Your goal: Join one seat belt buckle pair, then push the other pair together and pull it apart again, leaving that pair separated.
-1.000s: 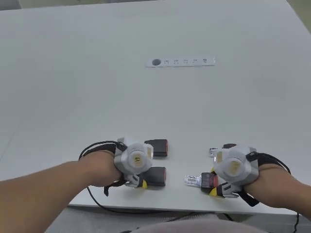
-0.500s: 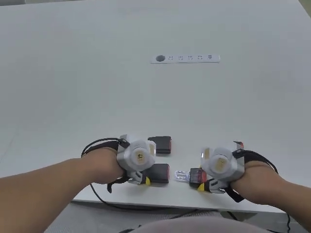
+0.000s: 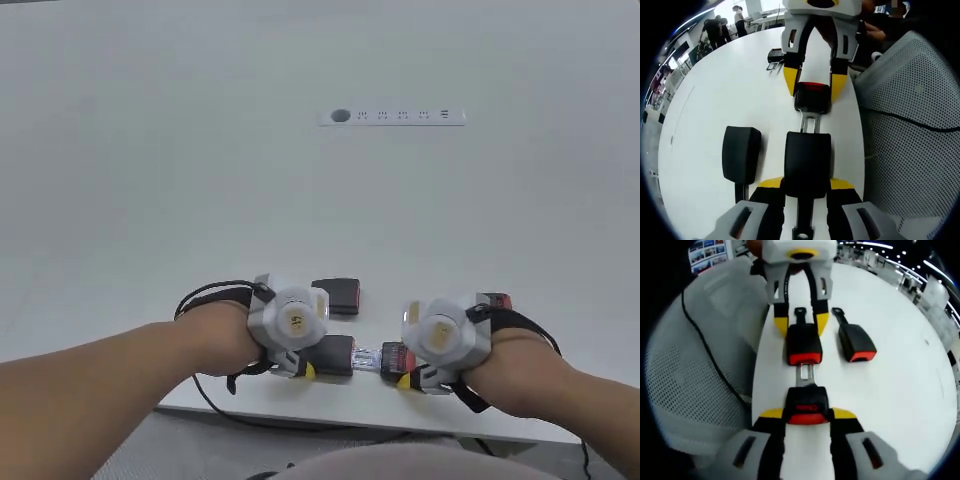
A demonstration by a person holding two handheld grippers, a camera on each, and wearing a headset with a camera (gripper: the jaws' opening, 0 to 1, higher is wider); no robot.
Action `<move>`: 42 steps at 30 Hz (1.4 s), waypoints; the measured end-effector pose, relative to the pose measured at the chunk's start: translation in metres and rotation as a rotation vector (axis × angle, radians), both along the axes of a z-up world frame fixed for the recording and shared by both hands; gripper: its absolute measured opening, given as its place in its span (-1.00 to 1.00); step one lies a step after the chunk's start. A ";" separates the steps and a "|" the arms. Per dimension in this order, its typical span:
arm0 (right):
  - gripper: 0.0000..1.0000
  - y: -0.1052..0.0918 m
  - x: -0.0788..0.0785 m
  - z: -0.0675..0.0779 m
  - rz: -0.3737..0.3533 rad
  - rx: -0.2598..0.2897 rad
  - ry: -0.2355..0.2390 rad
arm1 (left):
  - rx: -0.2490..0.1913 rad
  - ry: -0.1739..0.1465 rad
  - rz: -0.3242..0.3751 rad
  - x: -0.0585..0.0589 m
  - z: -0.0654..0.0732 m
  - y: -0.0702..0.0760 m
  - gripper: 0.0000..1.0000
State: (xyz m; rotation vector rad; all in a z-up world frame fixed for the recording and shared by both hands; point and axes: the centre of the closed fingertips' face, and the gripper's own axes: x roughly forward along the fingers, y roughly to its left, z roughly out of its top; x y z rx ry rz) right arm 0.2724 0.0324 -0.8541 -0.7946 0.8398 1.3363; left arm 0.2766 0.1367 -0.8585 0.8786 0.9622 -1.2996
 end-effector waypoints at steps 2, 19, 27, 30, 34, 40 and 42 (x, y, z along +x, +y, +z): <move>-0.33 0.002 -0.001 0.001 0.004 0.007 -0.001 | 0.004 0.000 -0.001 0.000 0.000 0.000 -0.36; -0.36 0.012 -0.002 -0.001 0.000 0.057 0.009 | 0.007 -0.004 -0.036 -0.002 0.001 -0.002 -0.37; -0.38 0.016 -0.001 0.000 -0.001 0.056 0.011 | 0.024 -0.005 -0.047 -0.002 0.002 -0.002 -0.37; -0.38 0.017 0.000 0.000 0.002 0.053 0.009 | 0.029 -0.003 -0.054 -0.002 0.001 -0.002 -0.38; -0.38 0.018 0.000 0.001 0.000 0.051 0.010 | 0.035 0.000 -0.059 -0.001 0.000 -0.001 -0.38; -0.39 0.023 0.001 0.001 0.006 0.052 0.013 | 0.039 -0.001 -0.057 0.000 -0.001 -0.001 -0.38; -0.39 0.027 0.001 0.001 0.005 0.056 0.013 | 0.038 -0.002 -0.056 0.000 -0.001 -0.001 -0.38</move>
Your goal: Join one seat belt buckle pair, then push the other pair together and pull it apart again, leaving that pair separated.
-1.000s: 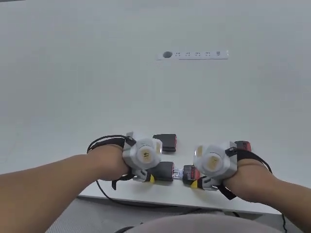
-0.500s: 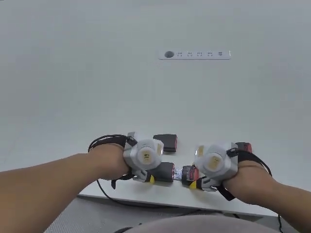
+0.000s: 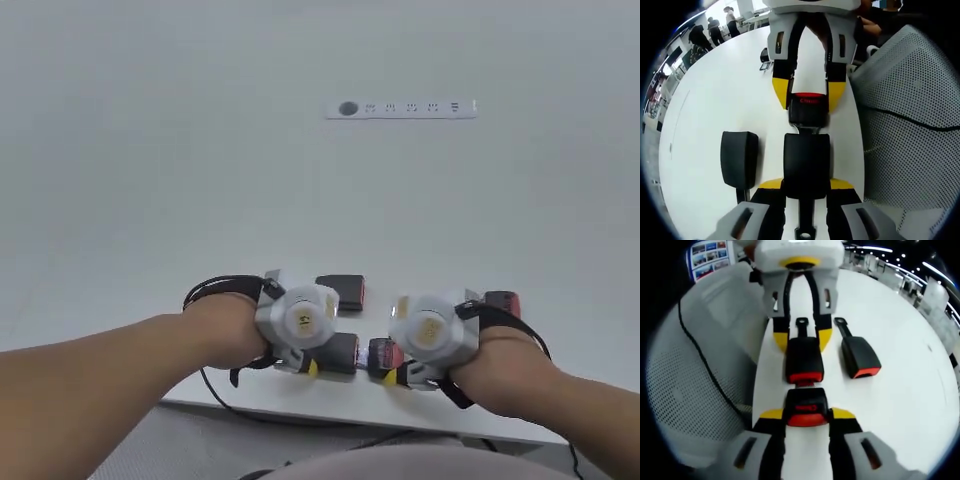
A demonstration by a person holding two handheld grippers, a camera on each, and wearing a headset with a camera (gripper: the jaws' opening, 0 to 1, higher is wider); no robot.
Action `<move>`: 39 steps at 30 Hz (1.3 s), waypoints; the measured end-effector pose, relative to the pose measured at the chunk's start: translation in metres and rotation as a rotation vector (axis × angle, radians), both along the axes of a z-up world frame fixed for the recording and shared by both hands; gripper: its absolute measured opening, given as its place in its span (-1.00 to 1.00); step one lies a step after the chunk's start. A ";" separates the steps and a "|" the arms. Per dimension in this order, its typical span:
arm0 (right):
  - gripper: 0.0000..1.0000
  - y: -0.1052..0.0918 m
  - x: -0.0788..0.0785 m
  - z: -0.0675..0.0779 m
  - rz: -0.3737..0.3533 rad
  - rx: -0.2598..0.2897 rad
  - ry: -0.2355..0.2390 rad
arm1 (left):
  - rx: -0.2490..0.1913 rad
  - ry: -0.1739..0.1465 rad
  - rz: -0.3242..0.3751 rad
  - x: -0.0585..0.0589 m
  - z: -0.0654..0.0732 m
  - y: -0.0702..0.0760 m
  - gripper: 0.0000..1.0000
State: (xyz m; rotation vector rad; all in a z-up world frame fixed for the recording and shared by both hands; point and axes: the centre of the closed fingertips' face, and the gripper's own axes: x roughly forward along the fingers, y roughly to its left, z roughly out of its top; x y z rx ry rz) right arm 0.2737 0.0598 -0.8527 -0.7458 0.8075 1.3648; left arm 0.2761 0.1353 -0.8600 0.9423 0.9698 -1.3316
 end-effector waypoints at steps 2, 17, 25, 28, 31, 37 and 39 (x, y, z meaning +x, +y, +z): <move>-0.39 0.003 0.000 -0.001 0.001 -0.002 0.000 | -0.004 -0.001 0.005 -0.001 0.001 0.000 -0.38; -0.38 0.003 -0.001 -0.002 0.003 -0.007 -0.002 | -0.019 -0.012 0.010 -0.004 0.000 0.001 -0.38; -0.38 0.001 -0.002 -0.002 0.046 0.001 -0.026 | -0.042 0.000 0.007 -0.003 0.001 0.002 -0.38; -0.38 0.000 -0.002 -0.002 0.033 0.013 -0.013 | -0.059 -0.006 0.030 -0.002 0.002 0.002 -0.39; -0.38 0.001 -0.003 -0.001 0.027 0.017 -0.012 | -0.058 -0.007 0.045 -0.003 0.003 0.002 -0.39; -0.38 0.001 -0.002 -0.001 0.018 0.033 0.001 | -0.052 -0.001 0.039 -0.002 0.003 0.003 -0.38; -0.37 0.002 -0.002 -0.001 0.020 0.034 0.000 | -0.052 0.000 0.041 -0.002 0.003 0.003 -0.38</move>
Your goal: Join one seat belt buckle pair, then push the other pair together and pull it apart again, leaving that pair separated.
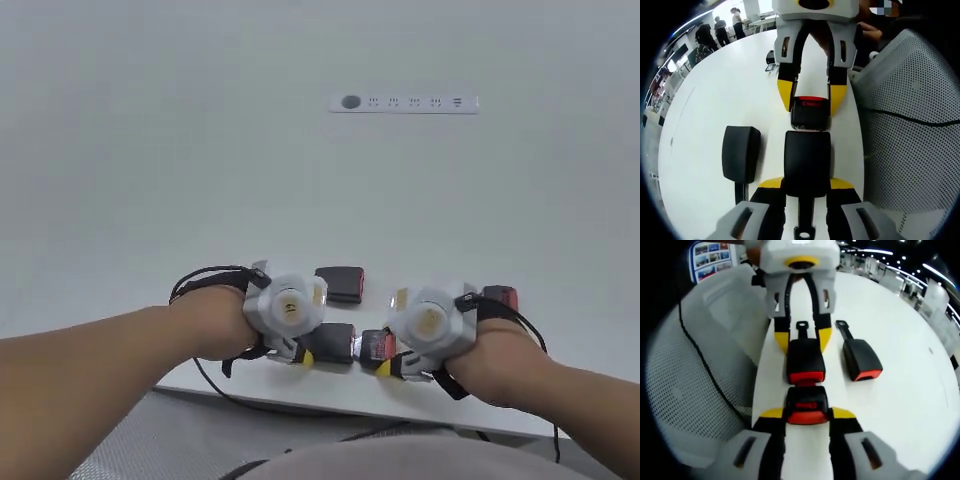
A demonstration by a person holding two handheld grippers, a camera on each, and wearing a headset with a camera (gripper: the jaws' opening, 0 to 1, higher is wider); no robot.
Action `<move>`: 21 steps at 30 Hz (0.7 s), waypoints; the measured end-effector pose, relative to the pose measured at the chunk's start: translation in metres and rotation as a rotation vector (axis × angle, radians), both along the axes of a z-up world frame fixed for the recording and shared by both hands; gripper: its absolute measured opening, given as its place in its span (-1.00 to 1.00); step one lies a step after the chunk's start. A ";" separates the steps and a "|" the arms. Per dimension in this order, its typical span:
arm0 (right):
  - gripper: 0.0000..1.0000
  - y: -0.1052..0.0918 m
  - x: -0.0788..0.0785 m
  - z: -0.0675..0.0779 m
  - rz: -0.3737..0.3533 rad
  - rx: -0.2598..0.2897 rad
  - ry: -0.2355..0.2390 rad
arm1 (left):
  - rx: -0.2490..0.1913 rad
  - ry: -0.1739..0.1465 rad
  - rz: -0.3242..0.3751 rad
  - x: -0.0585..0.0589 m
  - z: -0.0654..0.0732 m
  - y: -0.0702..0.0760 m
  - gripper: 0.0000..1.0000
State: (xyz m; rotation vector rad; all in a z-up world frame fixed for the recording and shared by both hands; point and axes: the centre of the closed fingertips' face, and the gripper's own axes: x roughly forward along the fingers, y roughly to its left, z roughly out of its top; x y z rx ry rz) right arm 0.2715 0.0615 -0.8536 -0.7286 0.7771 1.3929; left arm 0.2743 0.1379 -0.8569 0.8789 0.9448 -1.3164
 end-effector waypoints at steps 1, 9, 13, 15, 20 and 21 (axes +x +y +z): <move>-0.37 0.000 0.000 0.000 0.000 0.001 0.000 | 0.002 0.001 0.000 0.000 0.000 0.000 -0.38; -0.36 0.000 0.000 0.000 0.000 0.015 -0.002 | 0.019 0.010 -0.005 0.001 -0.002 0.002 -0.37; -0.35 0.001 0.000 0.000 -0.001 0.018 -0.002 | 0.013 0.006 -0.004 0.002 -0.002 0.003 -0.36; -0.34 0.001 0.000 0.001 -0.004 0.022 0.003 | 0.010 0.005 -0.002 0.001 -0.002 0.002 -0.36; -0.34 0.002 -0.001 0.000 -0.001 0.028 0.002 | 0.023 0.003 -0.007 0.001 -0.002 0.002 -0.35; -0.34 0.002 -0.001 0.000 0.000 0.029 0.000 | 0.024 0.003 -0.007 0.001 -0.002 0.002 -0.35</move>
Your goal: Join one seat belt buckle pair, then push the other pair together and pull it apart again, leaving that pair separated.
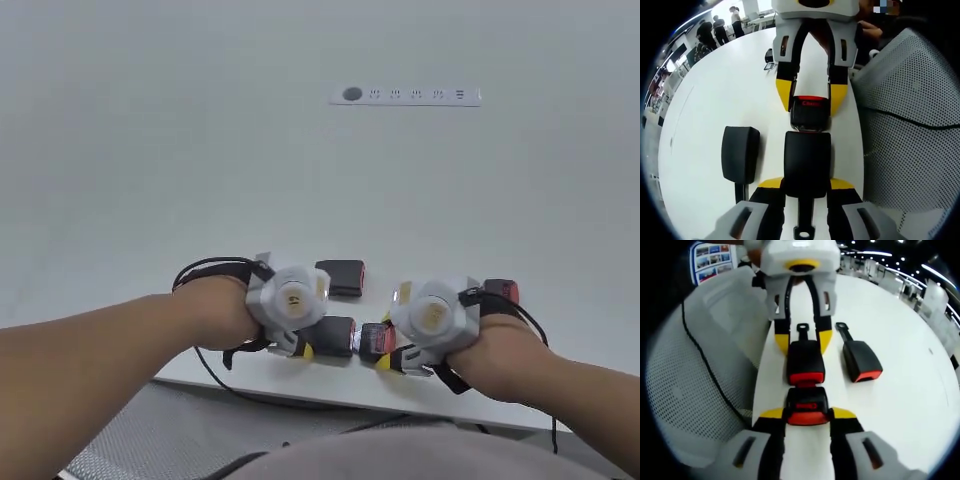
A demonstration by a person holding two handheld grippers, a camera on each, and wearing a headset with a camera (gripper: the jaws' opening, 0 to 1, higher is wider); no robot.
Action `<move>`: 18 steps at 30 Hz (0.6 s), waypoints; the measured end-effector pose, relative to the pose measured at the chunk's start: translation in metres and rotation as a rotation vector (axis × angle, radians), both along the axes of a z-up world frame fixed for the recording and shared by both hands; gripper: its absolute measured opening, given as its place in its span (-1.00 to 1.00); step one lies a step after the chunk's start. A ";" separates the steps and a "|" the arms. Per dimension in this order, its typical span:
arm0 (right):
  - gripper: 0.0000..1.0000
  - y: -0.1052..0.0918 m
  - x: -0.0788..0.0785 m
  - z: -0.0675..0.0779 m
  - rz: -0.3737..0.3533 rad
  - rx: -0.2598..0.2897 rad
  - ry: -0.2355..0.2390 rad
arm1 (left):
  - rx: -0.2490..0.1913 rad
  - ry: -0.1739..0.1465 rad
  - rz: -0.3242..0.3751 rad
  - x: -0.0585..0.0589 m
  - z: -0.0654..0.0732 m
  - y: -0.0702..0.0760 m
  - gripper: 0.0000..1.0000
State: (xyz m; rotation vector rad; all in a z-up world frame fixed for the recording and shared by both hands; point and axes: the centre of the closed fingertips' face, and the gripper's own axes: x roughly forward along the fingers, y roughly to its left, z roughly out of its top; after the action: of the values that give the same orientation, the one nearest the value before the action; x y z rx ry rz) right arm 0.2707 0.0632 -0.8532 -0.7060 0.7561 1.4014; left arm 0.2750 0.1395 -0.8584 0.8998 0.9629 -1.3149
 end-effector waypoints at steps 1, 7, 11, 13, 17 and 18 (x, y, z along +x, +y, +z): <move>-0.33 0.000 0.000 0.000 -0.001 0.001 0.000 | 0.002 0.000 0.000 0.000 0.000 0.000 -0.35; -0.32 0.001 -0.001 0.001 -0.004 0.005 0.002 | 0.010 0.005 0.004 0.000 -0.001 0.001 -0.34; -0.31 0.001 0.000 -0.001 -0.001 -0.002 -0.003 | 0.015 0.005 -0.003 -0.001 -0.001 0.001 -0.33; -0.31 0.000 -0.001 -0.001 -0.007 -0.005 -0.003 | 0.013 0.005 -0.001 -0.001 -0.001 0.001 -0.33; -0.30 0.000 0.000 0.000 -0.008 -0.002 -0.008 | 0.016 -0.008 0.016 0.000 0.000 0.004 -0.30; -0.30 0.000 0.000 0.001 -0.009 -0.001 -0.007 | 0.011 -0.010 0.023 0.001 0.002 0.005 -0.29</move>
State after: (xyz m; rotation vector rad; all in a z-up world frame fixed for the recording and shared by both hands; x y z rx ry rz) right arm 0.2704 0.0634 -0.8521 -0.7066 0.7538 1.3900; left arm 0.2758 0.1442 -0.8566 0.9001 0.9710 -1.2855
